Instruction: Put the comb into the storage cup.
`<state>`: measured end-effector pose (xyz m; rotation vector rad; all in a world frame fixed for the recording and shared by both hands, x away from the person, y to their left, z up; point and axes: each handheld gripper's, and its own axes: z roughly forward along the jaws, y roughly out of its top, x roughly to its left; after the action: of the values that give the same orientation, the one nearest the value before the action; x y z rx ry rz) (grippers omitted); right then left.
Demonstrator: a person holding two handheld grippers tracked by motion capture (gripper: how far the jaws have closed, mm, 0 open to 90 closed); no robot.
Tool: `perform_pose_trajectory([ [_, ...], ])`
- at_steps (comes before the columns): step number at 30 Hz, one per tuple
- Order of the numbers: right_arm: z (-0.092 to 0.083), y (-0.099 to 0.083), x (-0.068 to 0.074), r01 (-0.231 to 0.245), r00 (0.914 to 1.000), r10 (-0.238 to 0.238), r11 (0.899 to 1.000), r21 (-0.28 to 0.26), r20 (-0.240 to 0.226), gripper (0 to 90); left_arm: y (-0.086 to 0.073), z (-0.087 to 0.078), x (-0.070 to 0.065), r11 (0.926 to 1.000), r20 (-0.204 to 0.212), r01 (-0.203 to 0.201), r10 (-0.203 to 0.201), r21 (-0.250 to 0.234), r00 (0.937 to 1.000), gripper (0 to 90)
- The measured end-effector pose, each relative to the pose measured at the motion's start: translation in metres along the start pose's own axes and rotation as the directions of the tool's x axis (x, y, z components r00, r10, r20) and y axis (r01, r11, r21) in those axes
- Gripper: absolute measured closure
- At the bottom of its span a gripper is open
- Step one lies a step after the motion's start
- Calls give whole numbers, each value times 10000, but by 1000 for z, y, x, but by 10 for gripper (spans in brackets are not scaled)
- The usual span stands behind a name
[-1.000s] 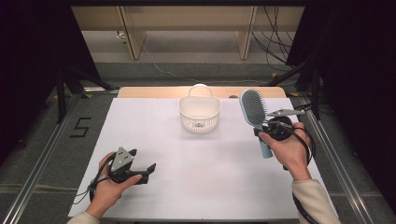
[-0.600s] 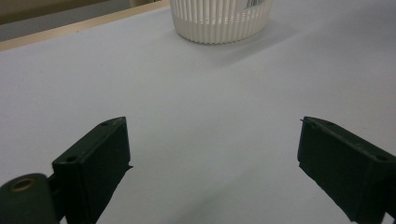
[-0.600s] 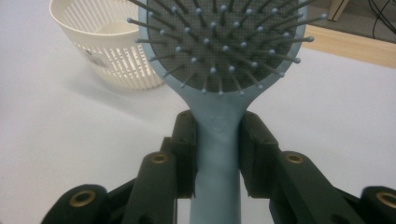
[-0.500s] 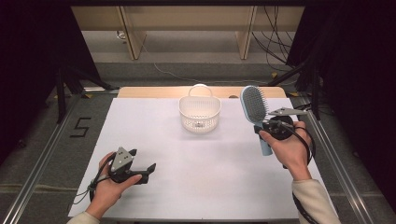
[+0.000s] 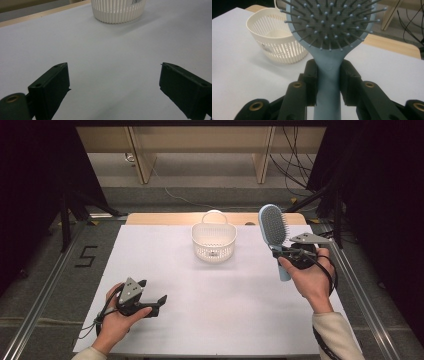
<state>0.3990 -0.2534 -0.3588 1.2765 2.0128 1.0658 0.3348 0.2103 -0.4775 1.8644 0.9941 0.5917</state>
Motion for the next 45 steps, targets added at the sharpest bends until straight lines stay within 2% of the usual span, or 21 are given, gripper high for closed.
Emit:
perform_pose_trajectory([
  [14, -2, 2, 1, 190, 9998, -185, 9986, -492, 100, 703, 0, 0, 0, 10000, 7, -7, 7, 5, 10000, 90],
  [29, -5, 5, 0, 274, 9994, -244, 9919, -1237, 254, 703, 0, 0, 0, 10000, 7, -7, 7, 4, 10000, 90],
  [45, -8, 10, 2, 328, 9992, -285, 9850, -1696, 277, 703, 0, 0, -1, 10000, 20, -3, 3, -3, 10000, 90],
])
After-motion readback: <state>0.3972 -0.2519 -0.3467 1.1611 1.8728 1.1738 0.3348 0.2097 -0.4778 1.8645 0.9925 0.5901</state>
